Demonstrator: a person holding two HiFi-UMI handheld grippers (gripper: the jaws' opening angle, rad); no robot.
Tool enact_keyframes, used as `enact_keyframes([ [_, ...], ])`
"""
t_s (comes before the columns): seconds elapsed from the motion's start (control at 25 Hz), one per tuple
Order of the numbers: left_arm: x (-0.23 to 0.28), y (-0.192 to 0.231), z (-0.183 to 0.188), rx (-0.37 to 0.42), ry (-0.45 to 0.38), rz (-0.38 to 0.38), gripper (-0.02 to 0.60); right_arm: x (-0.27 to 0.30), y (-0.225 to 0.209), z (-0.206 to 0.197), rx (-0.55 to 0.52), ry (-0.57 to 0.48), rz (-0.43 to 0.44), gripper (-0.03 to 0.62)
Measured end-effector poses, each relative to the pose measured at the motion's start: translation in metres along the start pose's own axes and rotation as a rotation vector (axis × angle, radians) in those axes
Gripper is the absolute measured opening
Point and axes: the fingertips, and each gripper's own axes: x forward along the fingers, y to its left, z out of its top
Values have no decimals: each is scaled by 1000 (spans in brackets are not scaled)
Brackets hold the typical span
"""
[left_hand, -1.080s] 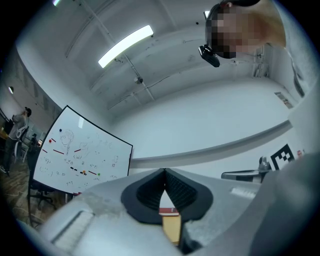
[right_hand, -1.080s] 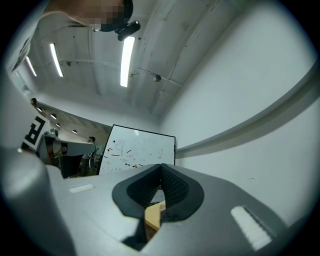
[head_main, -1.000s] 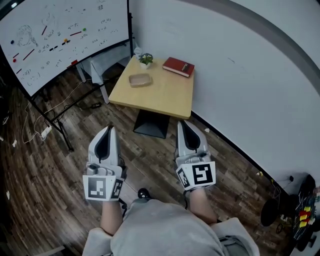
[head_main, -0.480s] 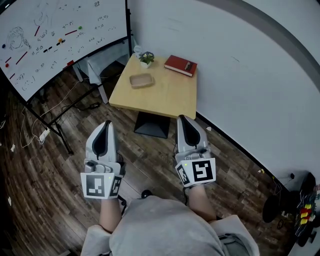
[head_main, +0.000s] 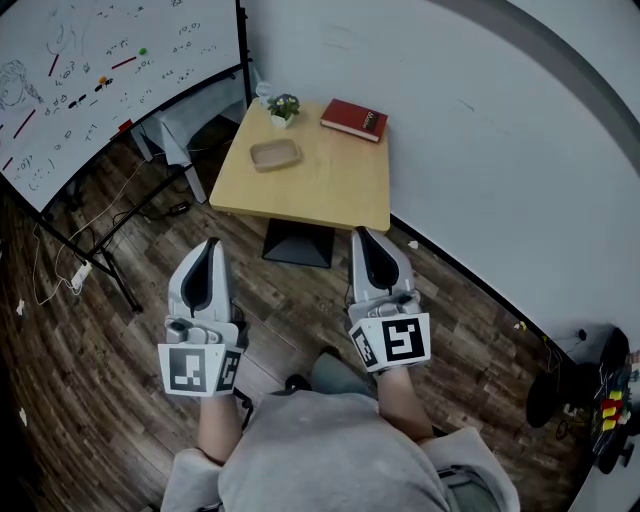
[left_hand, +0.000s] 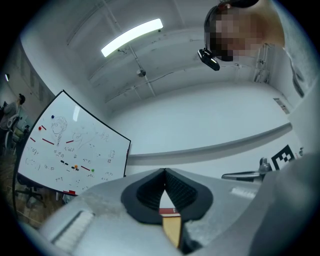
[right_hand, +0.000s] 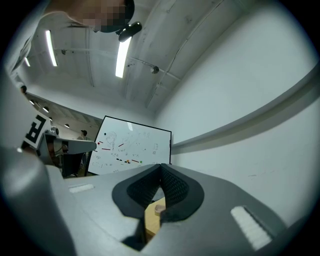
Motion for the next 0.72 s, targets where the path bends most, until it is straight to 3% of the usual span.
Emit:
enact_keyframes([
  [0.72,74,51,-22,-1,-16,56,5,94,-28,-16,-3,-15,24,2],
])
